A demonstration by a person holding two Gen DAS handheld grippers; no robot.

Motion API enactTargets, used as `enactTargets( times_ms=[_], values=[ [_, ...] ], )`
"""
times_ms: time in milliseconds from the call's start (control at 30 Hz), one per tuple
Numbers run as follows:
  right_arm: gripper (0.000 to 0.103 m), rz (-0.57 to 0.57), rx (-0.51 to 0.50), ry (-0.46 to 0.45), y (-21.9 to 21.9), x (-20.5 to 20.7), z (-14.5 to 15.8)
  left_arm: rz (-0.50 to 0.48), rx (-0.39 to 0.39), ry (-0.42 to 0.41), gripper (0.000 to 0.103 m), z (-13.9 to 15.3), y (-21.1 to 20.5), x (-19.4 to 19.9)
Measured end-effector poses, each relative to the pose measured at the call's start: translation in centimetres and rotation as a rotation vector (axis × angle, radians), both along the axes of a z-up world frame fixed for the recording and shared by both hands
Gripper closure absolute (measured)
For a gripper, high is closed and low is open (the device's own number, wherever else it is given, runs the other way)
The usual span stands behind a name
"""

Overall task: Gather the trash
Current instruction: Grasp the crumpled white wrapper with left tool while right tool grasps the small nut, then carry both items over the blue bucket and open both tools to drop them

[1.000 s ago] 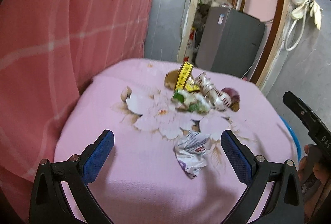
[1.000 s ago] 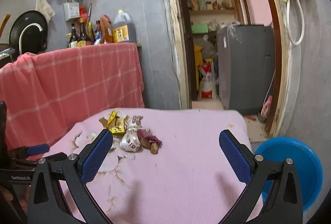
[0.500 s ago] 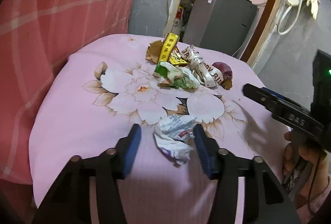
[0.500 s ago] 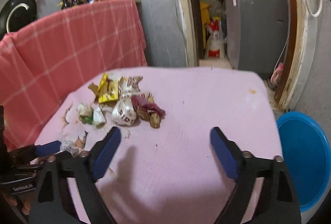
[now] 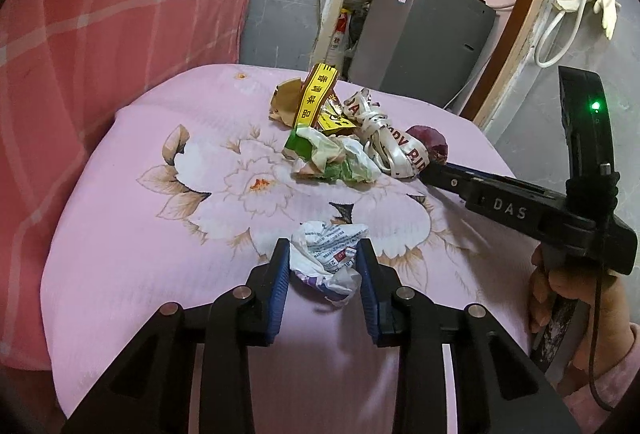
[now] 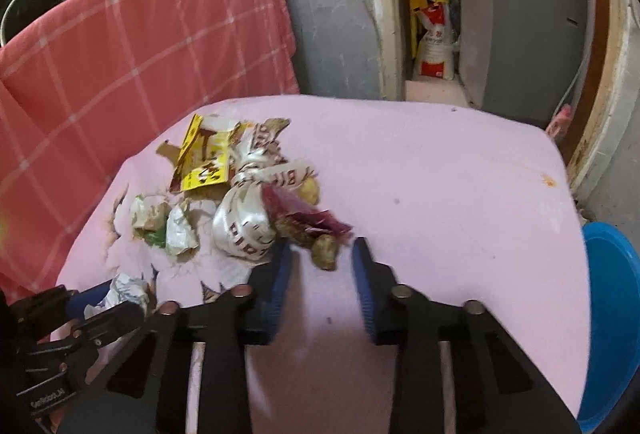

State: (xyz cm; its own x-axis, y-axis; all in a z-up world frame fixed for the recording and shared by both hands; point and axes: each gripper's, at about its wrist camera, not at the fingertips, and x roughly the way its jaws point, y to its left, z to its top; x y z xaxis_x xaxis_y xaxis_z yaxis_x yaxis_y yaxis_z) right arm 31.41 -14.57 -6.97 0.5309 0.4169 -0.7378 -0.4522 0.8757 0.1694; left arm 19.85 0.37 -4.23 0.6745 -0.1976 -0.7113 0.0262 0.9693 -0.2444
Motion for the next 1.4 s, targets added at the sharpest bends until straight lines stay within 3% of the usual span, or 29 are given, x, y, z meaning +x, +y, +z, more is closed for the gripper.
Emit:
enactTargets(
  times_ms=[133,500,800,1000,1167,1400],
  values=[
    [0.091,0.001,0.002,0.003,0.1,0.1,-0.1,0.007,-0.014,-0.003,0.077,0.1,0.1,0.1],
    [0.092,0.004,0.122,-0.027,-1.9,-3.2,1.0,-0.01,-0.013,-0.043,0.083,0.7,-0.4,-0.3],
    [0.092,-0.005,0.148,-0.091,-2.8,-5.7,2.2,-0.022,-0.005,-0.07,0.095,1.0,-0.9,-0.8],
    [0.092,-0.019,0.168,-0.156,-3.7,-7.1,3.0,-0.024,-0.004,-0.106,0.096,1.5,-1.4,-1.4],
    [0.092,-0.043,0.198,-0.272,-4.5,-8.9,4.9,-0.016,-0.015,-0.206,0.096,3.3,-1.9,-1.7],
    [0.092,-0.106,0.237,-0.466,-6.6,-10.9,8.8,-0.034,-0.023,-0.41,0.096,7.3,-4.3,-1.7]
  ],
)
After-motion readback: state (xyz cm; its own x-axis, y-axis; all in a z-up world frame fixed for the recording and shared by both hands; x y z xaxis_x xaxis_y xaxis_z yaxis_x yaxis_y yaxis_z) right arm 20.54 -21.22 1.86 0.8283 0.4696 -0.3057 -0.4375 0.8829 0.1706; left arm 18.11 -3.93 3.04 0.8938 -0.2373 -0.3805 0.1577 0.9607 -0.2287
